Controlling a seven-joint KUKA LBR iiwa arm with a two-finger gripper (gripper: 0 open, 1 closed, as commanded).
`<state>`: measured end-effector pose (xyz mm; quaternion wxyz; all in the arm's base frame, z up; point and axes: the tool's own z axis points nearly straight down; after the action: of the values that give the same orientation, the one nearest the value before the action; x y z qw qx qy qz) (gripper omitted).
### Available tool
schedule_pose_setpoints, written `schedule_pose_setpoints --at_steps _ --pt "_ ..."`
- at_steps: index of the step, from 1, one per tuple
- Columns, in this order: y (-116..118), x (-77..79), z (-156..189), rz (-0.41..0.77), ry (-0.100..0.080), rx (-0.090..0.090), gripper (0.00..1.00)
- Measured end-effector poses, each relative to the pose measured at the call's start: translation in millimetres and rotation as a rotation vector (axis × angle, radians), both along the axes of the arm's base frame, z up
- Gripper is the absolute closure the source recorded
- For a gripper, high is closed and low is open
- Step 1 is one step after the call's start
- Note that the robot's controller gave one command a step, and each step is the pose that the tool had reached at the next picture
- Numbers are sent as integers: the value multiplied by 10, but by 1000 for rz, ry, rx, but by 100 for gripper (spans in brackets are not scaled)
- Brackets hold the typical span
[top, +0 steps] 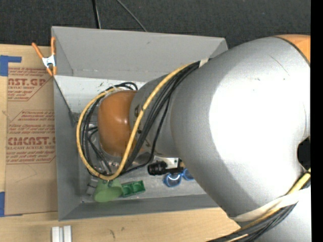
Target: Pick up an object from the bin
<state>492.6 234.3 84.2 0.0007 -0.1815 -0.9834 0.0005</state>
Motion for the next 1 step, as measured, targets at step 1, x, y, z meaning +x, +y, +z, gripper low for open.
schedule_pose_setpoints --at_steps 1 --pt "-1058 12 -156 90 1 -4 0"
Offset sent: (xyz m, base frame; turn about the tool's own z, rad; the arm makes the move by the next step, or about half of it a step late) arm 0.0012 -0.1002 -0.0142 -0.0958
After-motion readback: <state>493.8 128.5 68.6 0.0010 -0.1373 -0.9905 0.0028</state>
